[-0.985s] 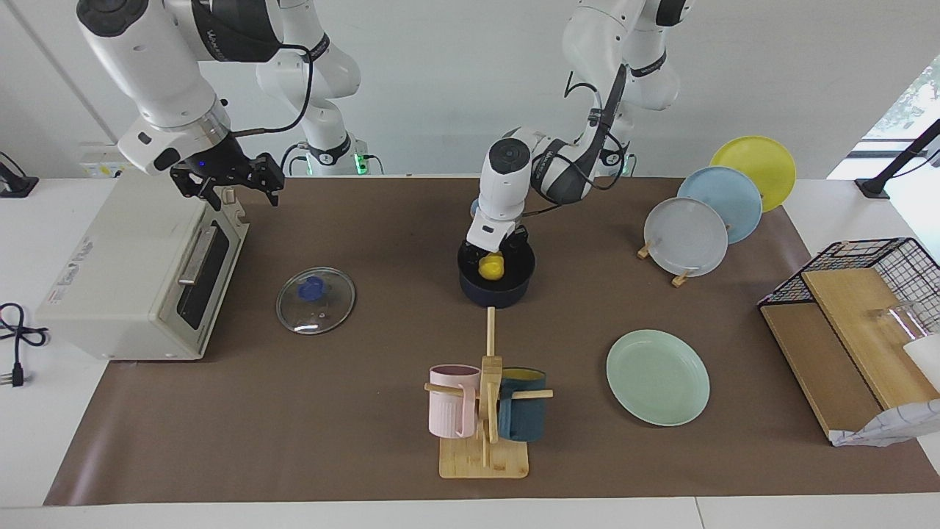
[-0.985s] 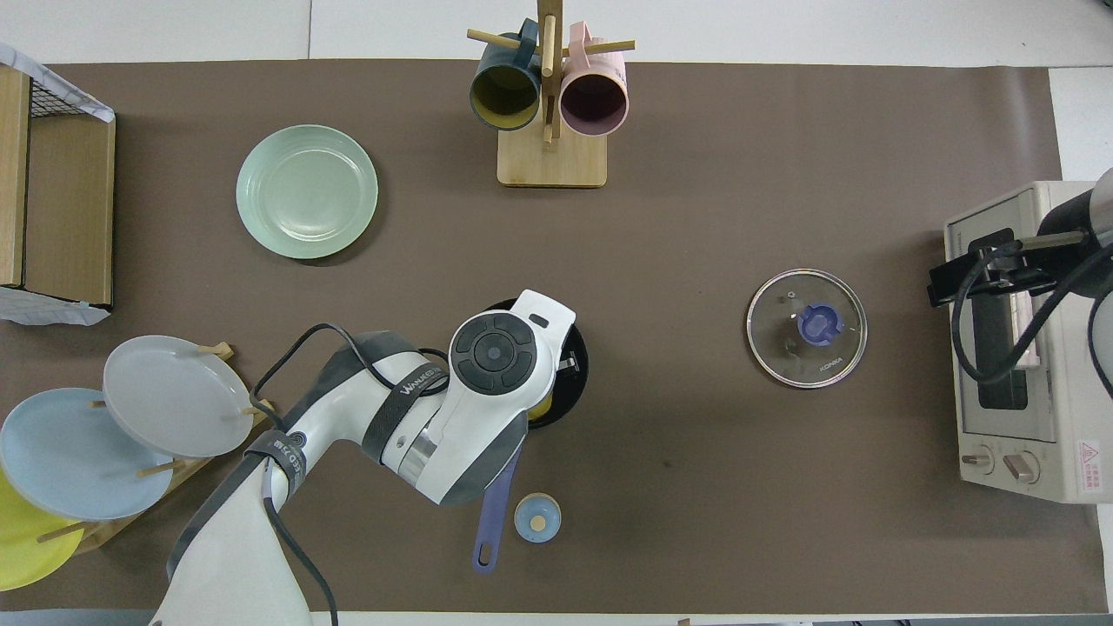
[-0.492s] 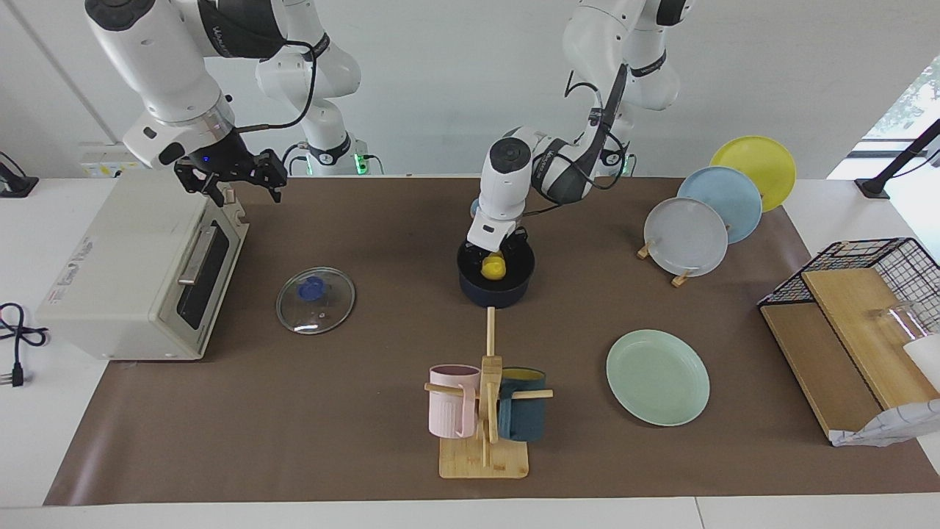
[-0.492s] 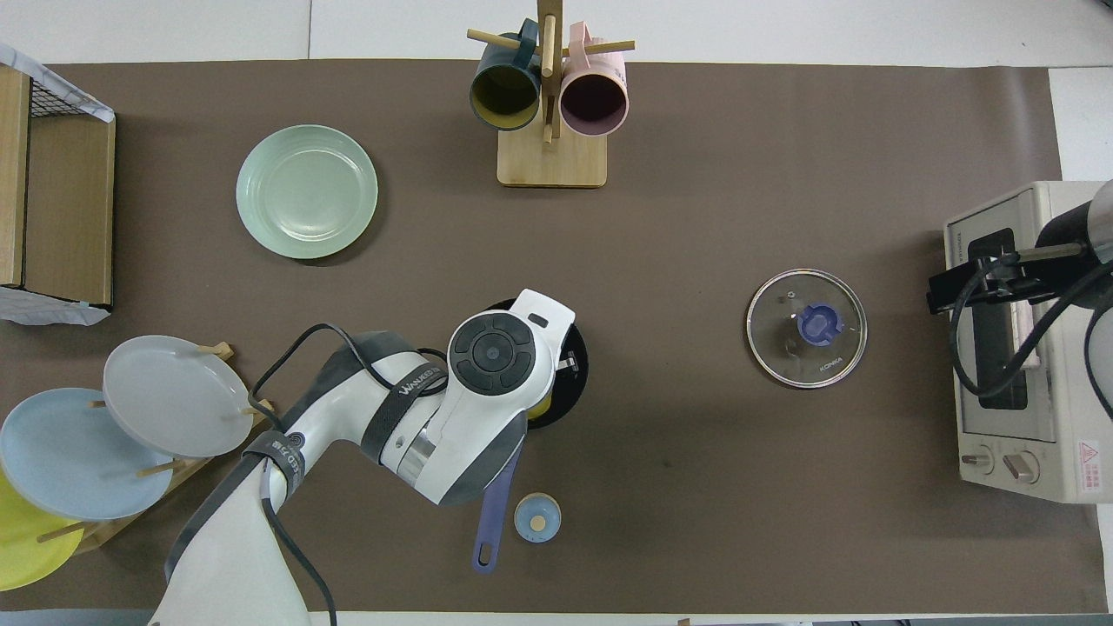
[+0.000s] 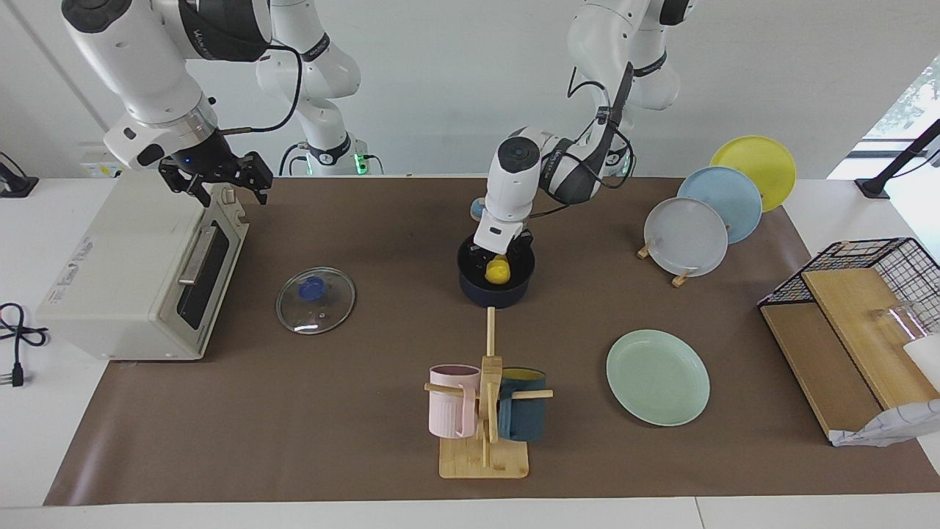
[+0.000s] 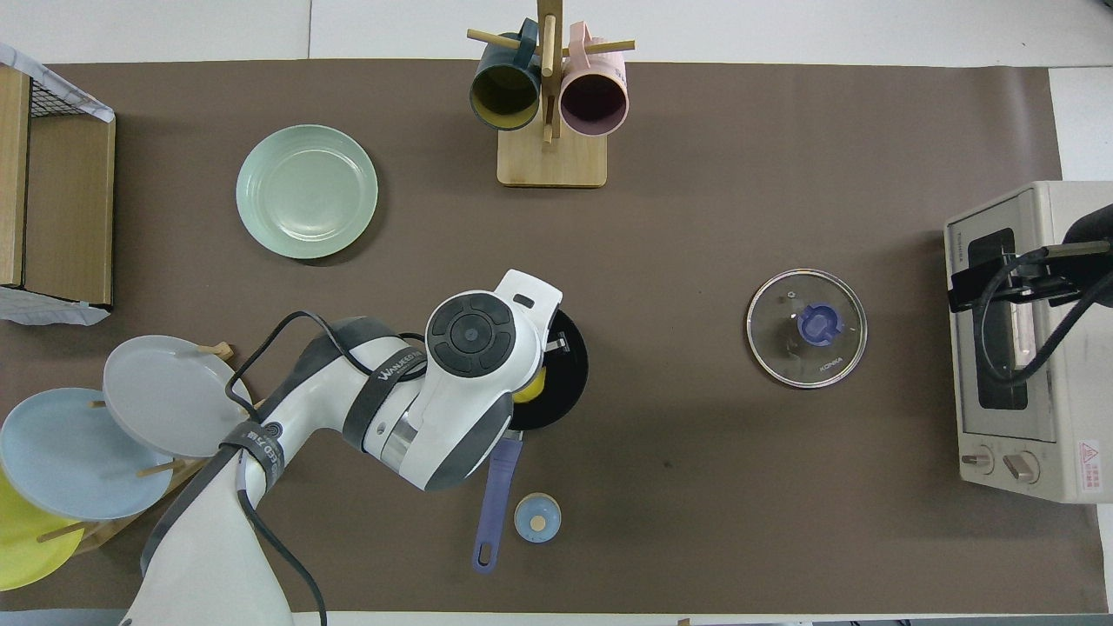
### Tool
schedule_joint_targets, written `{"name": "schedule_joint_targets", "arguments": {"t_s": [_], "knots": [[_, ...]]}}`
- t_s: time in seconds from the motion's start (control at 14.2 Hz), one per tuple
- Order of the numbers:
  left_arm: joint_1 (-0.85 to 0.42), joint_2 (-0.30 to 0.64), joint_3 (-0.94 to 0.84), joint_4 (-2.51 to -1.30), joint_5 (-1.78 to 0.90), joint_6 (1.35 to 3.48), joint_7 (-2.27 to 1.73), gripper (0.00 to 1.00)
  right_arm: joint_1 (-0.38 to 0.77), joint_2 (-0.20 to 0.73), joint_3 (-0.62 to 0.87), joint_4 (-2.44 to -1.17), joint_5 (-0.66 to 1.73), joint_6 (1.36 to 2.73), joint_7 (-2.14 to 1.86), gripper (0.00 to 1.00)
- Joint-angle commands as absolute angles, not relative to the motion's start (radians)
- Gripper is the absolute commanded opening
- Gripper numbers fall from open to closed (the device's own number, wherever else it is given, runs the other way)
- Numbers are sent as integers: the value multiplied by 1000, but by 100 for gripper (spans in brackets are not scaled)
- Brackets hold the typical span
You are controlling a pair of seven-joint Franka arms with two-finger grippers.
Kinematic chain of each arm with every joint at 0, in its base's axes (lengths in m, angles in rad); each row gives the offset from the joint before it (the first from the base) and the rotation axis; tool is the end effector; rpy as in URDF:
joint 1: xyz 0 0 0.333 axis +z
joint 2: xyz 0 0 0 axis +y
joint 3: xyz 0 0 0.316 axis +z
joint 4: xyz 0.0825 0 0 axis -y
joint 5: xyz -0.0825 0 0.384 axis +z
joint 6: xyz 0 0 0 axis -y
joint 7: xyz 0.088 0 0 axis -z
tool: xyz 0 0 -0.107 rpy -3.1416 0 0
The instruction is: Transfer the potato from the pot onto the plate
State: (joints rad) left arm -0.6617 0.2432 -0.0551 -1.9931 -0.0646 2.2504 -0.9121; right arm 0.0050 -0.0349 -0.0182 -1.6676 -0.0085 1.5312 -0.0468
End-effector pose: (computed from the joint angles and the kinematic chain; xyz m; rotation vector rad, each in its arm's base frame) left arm 0.4509 -0.3939 0.3422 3.0652 0.3654 -0.0565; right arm 0.5364 -0.0082 0.5949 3.1323 0.0528 -0.1594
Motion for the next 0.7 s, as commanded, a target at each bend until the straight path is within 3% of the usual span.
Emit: {"name": "schedule_joint_targets", "arguments": {"t_s": [0.0, 0.42, 0.63], "knots": [[-638, 219, -48, -1951, -72, 2175, -858, 0, -23, -60, 9, -1692, -21, 1534, -32, 100], [-505, 212, -55, -1772, -80, 1956, -726, 0, -18, -48, 5, -1669, -18, 1532, -32, 100], [-386, 224, -51, -1599, -130, 1824, -605, 0, -20, -46, 2, -1660, -12, 1536, -32, 100]]}}
